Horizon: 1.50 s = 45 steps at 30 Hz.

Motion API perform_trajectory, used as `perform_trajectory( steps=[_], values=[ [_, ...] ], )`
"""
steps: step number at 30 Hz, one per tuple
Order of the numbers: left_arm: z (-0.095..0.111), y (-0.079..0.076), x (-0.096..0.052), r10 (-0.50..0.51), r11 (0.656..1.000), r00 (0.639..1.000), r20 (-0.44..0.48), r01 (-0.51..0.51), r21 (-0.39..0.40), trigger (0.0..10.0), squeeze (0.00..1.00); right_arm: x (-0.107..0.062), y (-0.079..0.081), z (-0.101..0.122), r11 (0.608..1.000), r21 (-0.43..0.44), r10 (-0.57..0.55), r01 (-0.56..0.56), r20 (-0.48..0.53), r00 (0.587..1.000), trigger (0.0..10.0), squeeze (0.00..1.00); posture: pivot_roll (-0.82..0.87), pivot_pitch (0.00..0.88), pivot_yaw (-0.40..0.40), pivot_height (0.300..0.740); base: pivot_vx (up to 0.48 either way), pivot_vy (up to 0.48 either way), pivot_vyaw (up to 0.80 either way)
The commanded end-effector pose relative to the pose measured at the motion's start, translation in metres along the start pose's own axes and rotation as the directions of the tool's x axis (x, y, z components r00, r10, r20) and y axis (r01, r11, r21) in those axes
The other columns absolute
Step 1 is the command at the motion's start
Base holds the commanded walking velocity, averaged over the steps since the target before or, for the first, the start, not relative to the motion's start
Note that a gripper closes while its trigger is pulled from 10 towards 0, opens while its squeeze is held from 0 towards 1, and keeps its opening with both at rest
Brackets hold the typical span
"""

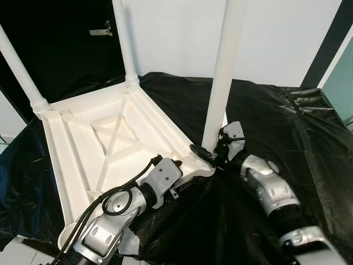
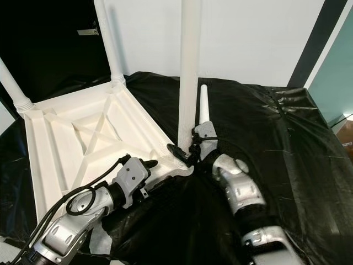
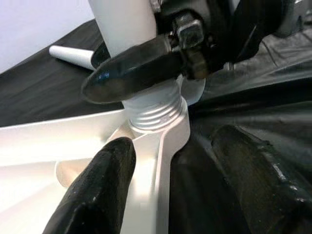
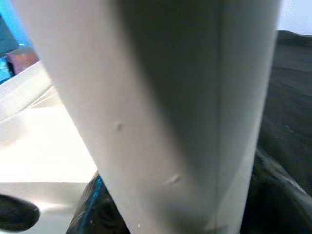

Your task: Building children table

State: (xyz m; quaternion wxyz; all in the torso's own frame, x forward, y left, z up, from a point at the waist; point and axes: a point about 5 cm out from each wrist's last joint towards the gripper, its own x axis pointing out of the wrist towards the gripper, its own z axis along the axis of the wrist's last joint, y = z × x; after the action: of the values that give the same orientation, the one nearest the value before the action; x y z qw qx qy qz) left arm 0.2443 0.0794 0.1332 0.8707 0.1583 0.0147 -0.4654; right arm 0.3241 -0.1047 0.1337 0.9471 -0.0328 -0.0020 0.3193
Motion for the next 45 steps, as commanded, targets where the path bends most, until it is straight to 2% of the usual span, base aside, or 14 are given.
perform_trajectory(
  steps=[1, 9, 12, 16, 23, 24, 25, 26, 28, 31, 36, 37, 39, 45],
  values=[
    [-0.001, 0.003, -0.001, 0.001, 1.000, 1.000, -0.006, 0.000, 0.017, 10.0, 0.00, -0.002, 0.002, -0.012, 0.999, 0.027, -0.040, 0.042, -0.056, 0.998, 10.0, 0.00, -0.03, 0.000, -0.007, 0.740, 0.000, 0.000, 0.00],
    [-0.001, 0.003, 0.000, 0.000, 1.000, 1.000, -0.003, 0.000, 0.019, 10.0, 0.00, -0.002, 0.013, -0.016, 0.984, 0.070, -0.162, 0.166, -0.058, 0.985, 10.0, 0.00, -0.03, 0.000, -0.007, 0.740, 0.000, 0.000, 0.00],
    [0.000, 0.003, 0.000, -0.004, 1.000, 1.000, -0.001, 0.004, 0.022, 10.0, 0.00, 0.002, 0.030, -0.017, 0.931, 0.132, -0.336, 0.341, -0.057, 0.940, 10.0, 0.00, -0.03, 0.000, -0.003, 0.740, 0.000, 0.000, 0.00],
    [-0.001, 0.003, 0.001, -0.008, 1.000, 1.000, 0.000, 0.008, 0.016, 10.0, 0.00, 0.004, 0.044, -0.010, 0.939, 0.124, -0.318, 0.320, -0.032, 0.947, 10.0, 0.00, -0.04, 0.000, 0.001, 0.740, 0.000, 0.000, 0.00],
    [-0.001, 0.000, 0.001, -0.011, 1.000, 1.000, 0.002, 0.011, 0.013, 10.0, 0.00, -0.003, 0.039, -0.008, 0.933, 0.112, -0.344, 0.343, -0.015, 0.939, 10.0, 0.00, -0.04, 0.000, -0.004, 0.740, 0.000, 0.000, 0.00],
    [-0.001, 0.000, 0.001, -0.010, 1.000, 1.000, 0.002, 0.010, 0.013, 10.0, 0.00, -0.004, 0.038, -0.007, 0.931, 0.113, -0.348, 0.348, -0.015, 0.937, 10.0, 0.20, -0.04, 0.000, -0.006, 0.740, 0.000, 0.000, 0.00],
    [-0.001, 0.000, 0.001, -0.010, 1.000, 1.000, 0.002, 0.010, 0.013, 10.0, 0.00, -0.004, 0.038, -0.007, 0.931, 0.113, -0.348, 0.348, -0.015, 0.937, 10.0, 0.20, -0.04, 0.000, -0.006, 0.740, 0.000, 0.000, 0.00],
    [-0.001, 0.000, 0.000, -0.009, 1.000, 1.000, 0.001, 0.009, 0.014, 10.0, 0.00, -0.006, 0.036, -0.006, 0.931, 0.113, -0.349, 0.348, -0.008, 0.937, 10.0, 0.98, -0.04, 0.000, -0.007, 0.740, 0.000, 0.000, 0.00],
    [-0.001, 0.000, 0.000, -0.007, 1.000, 1.000, 0.000, 0.007, 0.015, 10.0, 0.00, -0.008, 0.034, -0.005, 0.935, 0.110, -0.341, 0.338, 0.001, 0.940, 10.0, 1.00, -0.04, 0.000, -0.008, 0.740, 0.000, 0.000, 0.00],
    [-0.001, 0.000, -0.001, -0.004, 1.000, 1.000, -0.001, 0.004, 0.016, 10.0, 0.00, -0.012, 0.031, -0.002, 0.941, 0.112, -0.322, 0.318, 0.021, 0.946, 10.0, 1.00, -0.04, 0.000, -0.008, 0.740, 0.000, 0.000, 0.00],
    [-0.001, 0.001, -0.003, 0.003, 1.000, 1.000, -0.005, -0.003, 0.022, 10.0, 0.00, -0.029, 0.014, 0.003, 0.990, 0.062, -0.127, 0.123, 0.060, 0.990, 10.0, 0.97, -0.03, 0.000, -0.012, 0.740, 0.000, 0.000, 0.00],
    [-0.002, 0.001, -0.004, 0.004, 1.000, 1.000, -0.006, -0.004, 0.022, 10.0, 0.00, -0.032, 0.011, 0.003, 0.997, 0.041, -0.068, 0.066, 0.055, 0.996, 10.0, 0.04, -0.03, 0.000, -0.014, 0.740, 0.000, 0.000, 0.00],
    [-0.002, 0.001, -0.004, 0.004, 1.000, 1.000, -0.006, -0.004, 0.022, 10.0, 0.00, -0.032, 0.011, 0.003, 0.997, 0.041, -0.068, 0.066, 0.055, 0.996, 10.0, 0.04, -0.03, 0.000, -0.014, 0.740, 0.000, 0.000, 0.00],
    [-0.003, 0.003, -0.003, 0.012, 1.000, 1.000, -0.011, -0.012, 0.025, 10.0, 0.00, -0.026, -0.003, 0.007, 0.985, -0.043, 0.167, -0.166, 0.011, 0.986, 10.0, 0.00, -0.01, 0.000, -0.040, 0.740, 0.000, 0.000, 0.00]
  ],
)
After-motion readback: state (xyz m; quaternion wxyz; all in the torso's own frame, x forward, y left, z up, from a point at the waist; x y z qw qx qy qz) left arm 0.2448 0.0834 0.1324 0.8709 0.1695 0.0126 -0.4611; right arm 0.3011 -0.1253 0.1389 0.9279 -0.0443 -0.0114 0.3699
